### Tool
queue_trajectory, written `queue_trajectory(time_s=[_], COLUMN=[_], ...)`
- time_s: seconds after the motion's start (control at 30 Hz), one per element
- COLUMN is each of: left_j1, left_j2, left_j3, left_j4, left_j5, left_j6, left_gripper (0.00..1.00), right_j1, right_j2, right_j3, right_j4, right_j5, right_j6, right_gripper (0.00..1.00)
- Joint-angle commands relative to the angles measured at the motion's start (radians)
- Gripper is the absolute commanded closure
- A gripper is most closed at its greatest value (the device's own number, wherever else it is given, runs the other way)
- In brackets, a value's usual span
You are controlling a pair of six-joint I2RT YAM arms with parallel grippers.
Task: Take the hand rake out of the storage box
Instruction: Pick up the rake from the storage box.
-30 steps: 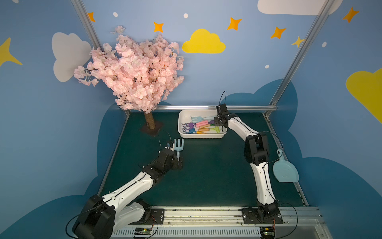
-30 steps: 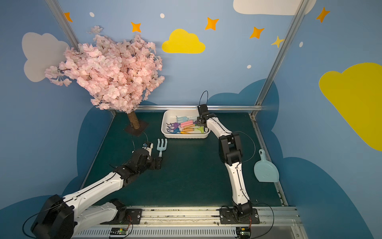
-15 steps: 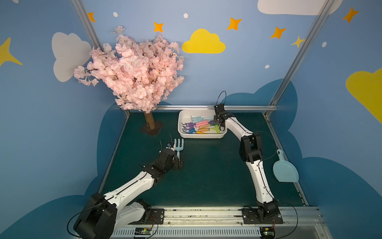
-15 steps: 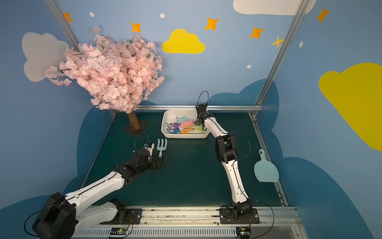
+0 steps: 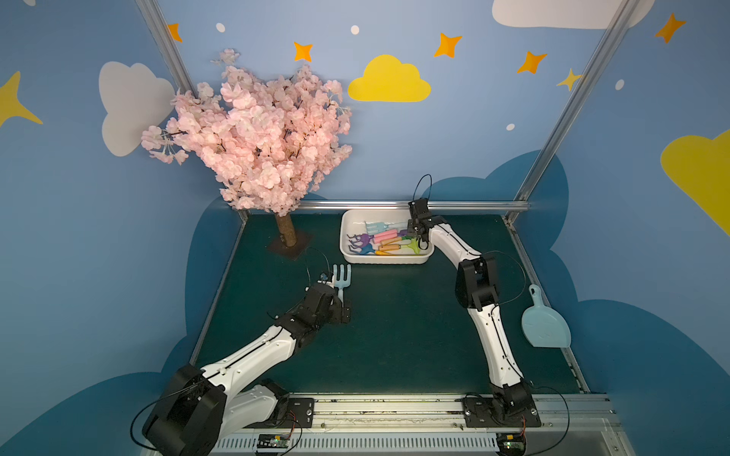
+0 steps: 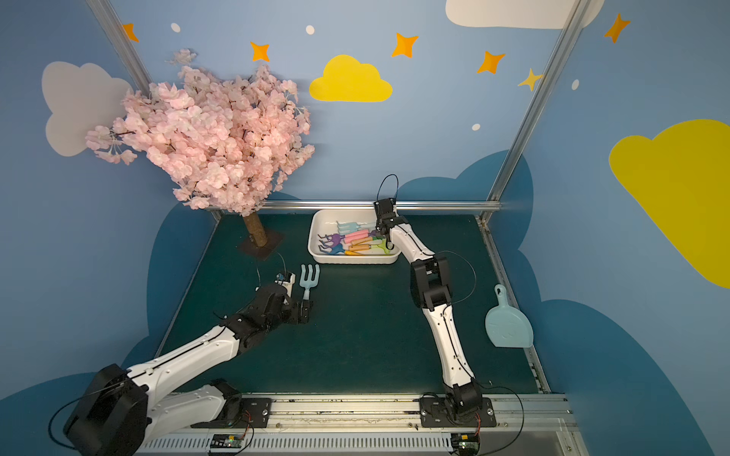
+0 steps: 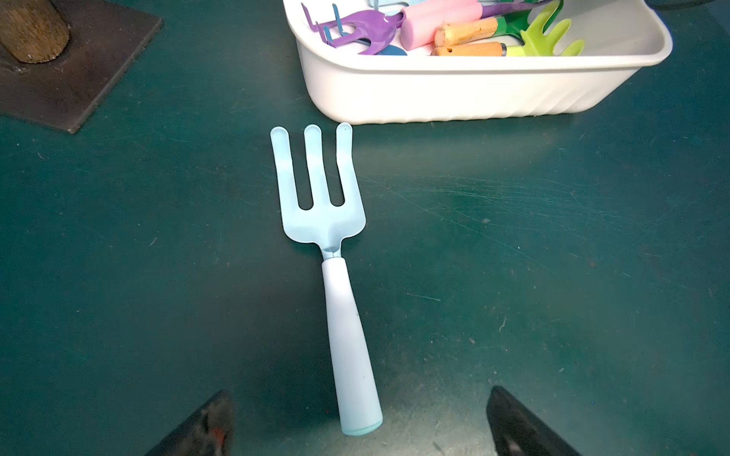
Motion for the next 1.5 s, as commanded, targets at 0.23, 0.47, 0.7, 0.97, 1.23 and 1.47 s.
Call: queue_trajectory(time_s=[0.23, 0.47, 0.7, 0.97, 1.23, 1.47], left_j1=[0.004, 0.003, 0.003, 0.003, 0.002, 0.005], left_j2=[-0.041, -0.069, -0.112, -0.176, -0.215, -0.246], left_j3=[-0.002, -0.002, -0.005, -0.027, -0.027, -0.010], left_j4=[0.009, -0.004, -0.020, -0.026, -0.035, -0.054], left_j5=[-0.014, -0.008, -0.001, 0.021, 0.051, 0.070], left_j6=[0.005, 0.000, -0.006, -0.019, -0.027, -0.024], left_gripper=[0.00, 0.00, 0.00, 0.00, 0.00, 0.00], right_j1=[-0.018, -0.006, 0.000, 0.002, 0.005, 0.010], right_j2=[0.015, -0.088, -0.215, -0.386, -0.564, -0.775], right_j3=[0.027, -0.085, -0.200, -0.398, -0.633, -0.973], right_j4=[-0.004, 0.084, 0.142, 0.247, 0.419, 0.583], right_j5=[-0.097, -0.119, -0.102, -0.083, -0.136, -0.295], right_j6=[0.038, 0.026, 0.007, -0.009, -0.044, -0.131], right_gripper=[0.88, 1.00, 1.00, 1.00, 1.00, 1.00])
